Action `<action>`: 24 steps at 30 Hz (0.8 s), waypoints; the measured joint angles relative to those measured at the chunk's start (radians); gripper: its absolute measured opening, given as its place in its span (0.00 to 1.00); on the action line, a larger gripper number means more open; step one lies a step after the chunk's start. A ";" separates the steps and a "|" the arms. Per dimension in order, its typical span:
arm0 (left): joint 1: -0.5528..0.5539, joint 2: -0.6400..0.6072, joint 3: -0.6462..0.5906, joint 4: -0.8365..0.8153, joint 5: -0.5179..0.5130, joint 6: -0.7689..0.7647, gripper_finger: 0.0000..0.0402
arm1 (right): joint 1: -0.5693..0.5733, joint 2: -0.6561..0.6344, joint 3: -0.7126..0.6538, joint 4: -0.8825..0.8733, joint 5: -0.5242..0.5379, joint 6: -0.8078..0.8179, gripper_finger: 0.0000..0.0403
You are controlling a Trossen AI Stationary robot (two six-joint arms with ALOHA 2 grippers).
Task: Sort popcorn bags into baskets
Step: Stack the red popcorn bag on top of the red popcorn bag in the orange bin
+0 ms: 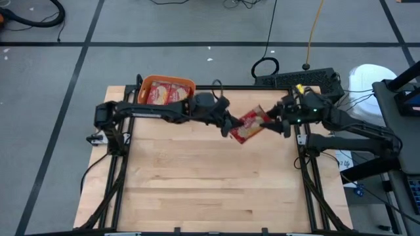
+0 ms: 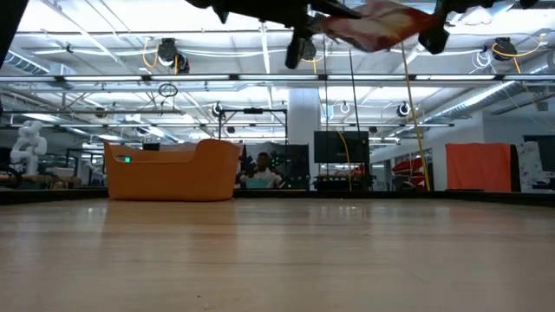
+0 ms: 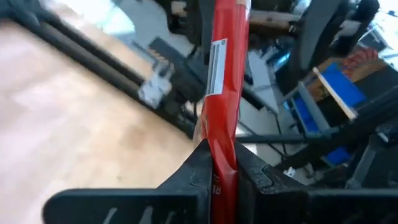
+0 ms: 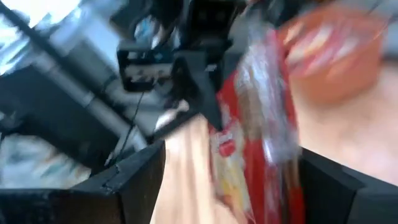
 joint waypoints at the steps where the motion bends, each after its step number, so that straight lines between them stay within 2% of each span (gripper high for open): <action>1: 0.010 -0.012 0.000 -0.007 -0.001 0.013 0.07 | -0.003 -0.010 0.000 0.023 0.043 -0.006 0.73; 4: 0.049 -0.077 -0.001 -0.127 -0.001 0.036 0.07 | -0.009 -0.038 0.000 0.060 0.198 -0.049 0.73; 7: 0.093 -0.138 0.001 -0.196 -0.008 0.037 0.08 | -0.010 -0.054 0.000 0.081 0.283 -0.110 0.73; 24: 0.379 -0.444 0.000 -0.443 -0.038 0.026 0.10 | -0.009 -0.014 0.000 0.065 0.260 -0.132 0.70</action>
